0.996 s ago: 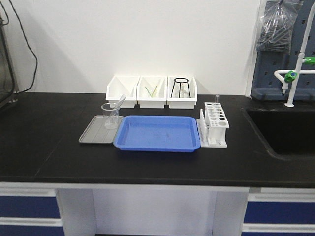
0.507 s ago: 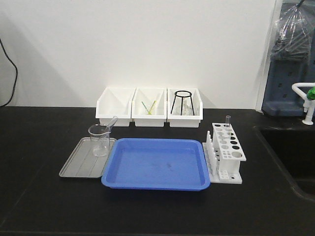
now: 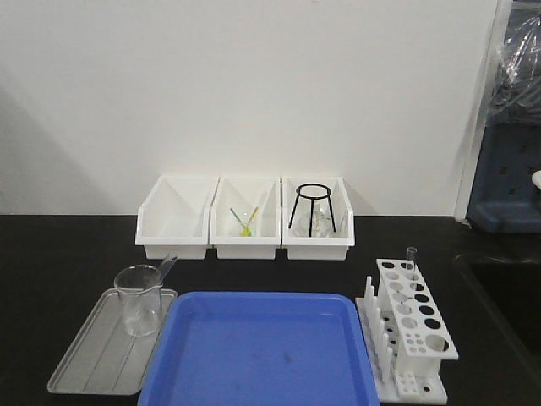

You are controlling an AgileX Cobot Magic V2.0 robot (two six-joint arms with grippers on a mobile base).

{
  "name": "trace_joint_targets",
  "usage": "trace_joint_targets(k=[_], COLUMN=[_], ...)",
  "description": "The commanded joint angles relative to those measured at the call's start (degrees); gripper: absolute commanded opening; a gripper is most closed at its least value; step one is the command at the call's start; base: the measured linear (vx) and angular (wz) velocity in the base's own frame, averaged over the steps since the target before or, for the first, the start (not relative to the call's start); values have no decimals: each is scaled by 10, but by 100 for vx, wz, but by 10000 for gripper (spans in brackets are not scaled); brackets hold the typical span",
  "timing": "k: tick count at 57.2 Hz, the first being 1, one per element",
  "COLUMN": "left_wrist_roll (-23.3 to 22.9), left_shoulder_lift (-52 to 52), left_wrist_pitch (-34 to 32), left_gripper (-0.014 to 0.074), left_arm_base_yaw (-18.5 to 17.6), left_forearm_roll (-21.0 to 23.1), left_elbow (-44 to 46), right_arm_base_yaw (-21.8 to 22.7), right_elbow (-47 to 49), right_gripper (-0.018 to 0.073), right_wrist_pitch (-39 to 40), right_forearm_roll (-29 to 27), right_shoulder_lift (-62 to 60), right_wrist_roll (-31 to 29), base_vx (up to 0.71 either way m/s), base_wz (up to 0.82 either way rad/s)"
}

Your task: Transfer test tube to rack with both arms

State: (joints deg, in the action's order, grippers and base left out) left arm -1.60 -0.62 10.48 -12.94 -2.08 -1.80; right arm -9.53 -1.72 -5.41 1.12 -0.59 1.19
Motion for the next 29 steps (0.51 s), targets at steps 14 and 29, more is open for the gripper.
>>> trace_joint_targets(k=[14,29], left_wrist_roll=[-1,-1], left_shoulder_lift=[-8,-8], left_wrist_pitch=[-47,-47], left_gripper=[-4,-4], left_arm_base_yaw=[0,0], left_forearm_roll=[5,5], left_elbow=[17,17], right_arm_base_yaw=[2,2], right_elbow=[-11,-11], right_gripper=[-11,-11], right_wrist_pitch=[45,45], right_forearm_roll=[3,3], right_shoulder_lift=[-5,-5], right_wrist_roll=[-4,-4], base_vx=[33,27], base_wz=[0,1])
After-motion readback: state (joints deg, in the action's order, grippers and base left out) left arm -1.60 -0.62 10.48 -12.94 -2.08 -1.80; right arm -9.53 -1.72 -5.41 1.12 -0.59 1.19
